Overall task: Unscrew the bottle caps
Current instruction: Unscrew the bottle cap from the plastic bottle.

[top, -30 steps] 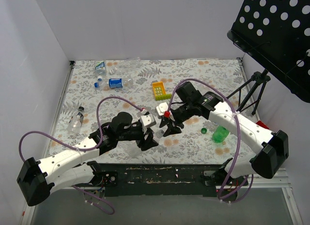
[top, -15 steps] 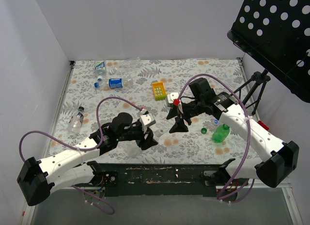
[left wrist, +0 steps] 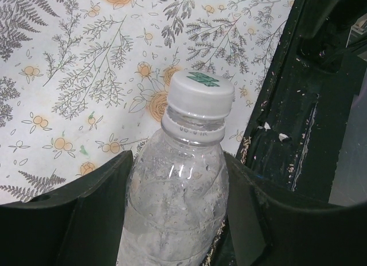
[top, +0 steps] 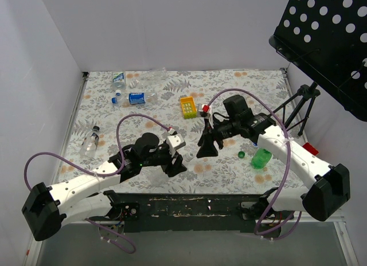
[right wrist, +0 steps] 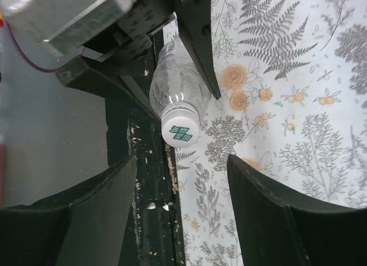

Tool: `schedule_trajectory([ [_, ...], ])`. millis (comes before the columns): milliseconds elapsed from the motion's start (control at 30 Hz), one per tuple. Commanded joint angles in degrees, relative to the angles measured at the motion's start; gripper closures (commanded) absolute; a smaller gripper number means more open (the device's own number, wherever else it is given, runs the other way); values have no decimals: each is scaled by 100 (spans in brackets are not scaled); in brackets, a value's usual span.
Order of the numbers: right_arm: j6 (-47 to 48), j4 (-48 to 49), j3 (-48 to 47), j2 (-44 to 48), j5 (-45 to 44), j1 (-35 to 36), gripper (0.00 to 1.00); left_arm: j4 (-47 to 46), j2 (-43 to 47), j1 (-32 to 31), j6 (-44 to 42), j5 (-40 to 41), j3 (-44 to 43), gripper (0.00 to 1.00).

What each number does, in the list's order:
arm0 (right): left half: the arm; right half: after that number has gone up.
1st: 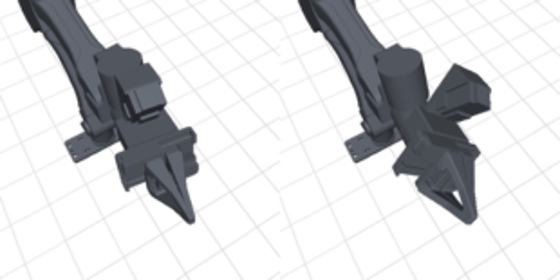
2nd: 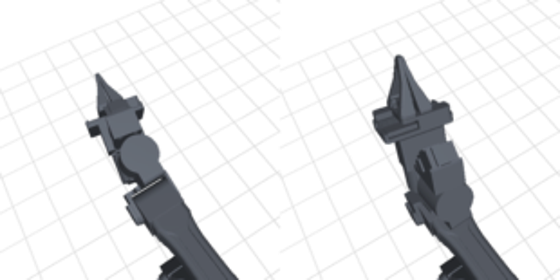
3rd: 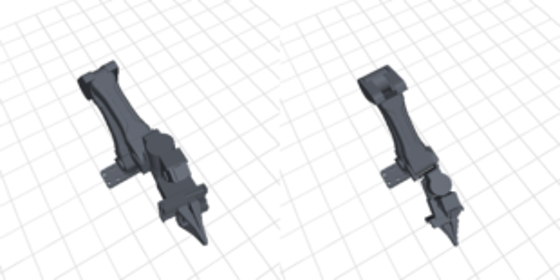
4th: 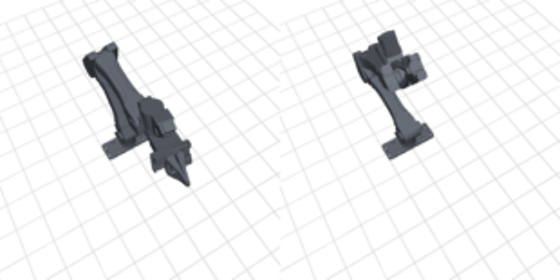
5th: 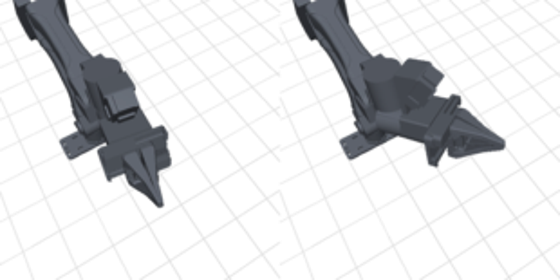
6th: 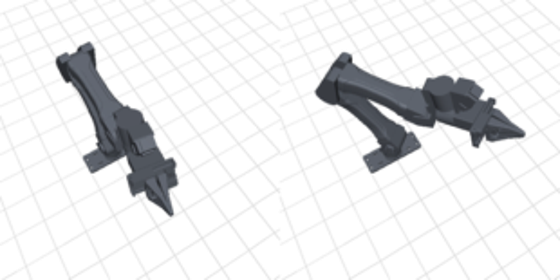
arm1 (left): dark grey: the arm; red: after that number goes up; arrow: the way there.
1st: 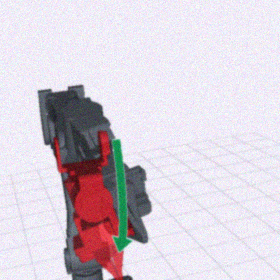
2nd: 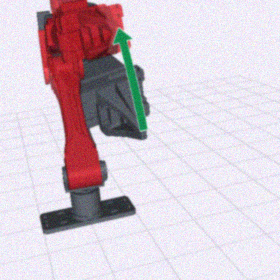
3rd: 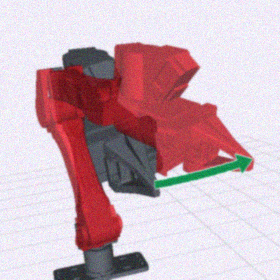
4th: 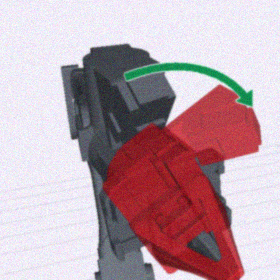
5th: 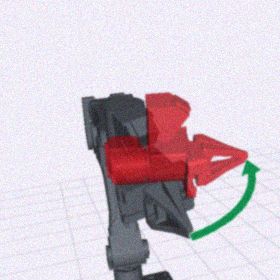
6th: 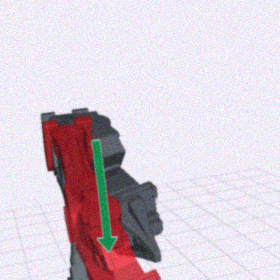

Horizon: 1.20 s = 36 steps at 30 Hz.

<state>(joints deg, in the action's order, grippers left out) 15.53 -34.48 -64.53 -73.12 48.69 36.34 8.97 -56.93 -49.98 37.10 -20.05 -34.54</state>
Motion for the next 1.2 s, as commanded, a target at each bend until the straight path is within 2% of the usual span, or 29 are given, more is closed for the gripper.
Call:
schedule_trajectory([
  [0,-1350,784,371,-35,0,-30,28,-71,-11,5,-10,89,-184,100],
  [200,-1509,987,424,-167,97,-13,28,-141,-134,5,34,116,-211,100],
  [533,-1772,1048,345,-606,-272,198,29,-238,-222,5,113,107,-237,100],
  [833,-1773,952,81,-853,-219,356,38,-238,-258,5,95,151,-228,100],
  [1000,-1615,873,81,-879,-105,400,56,-238,-258,5,78,168,-211,100],
  [1067,-1571,855,72,-870,-26,418,72,-238,-266,5,69,168,-202,100],
  [1167,-783,689,-6,-844,297,418,93,-159,-231,5,-36,160,-202,100],
])
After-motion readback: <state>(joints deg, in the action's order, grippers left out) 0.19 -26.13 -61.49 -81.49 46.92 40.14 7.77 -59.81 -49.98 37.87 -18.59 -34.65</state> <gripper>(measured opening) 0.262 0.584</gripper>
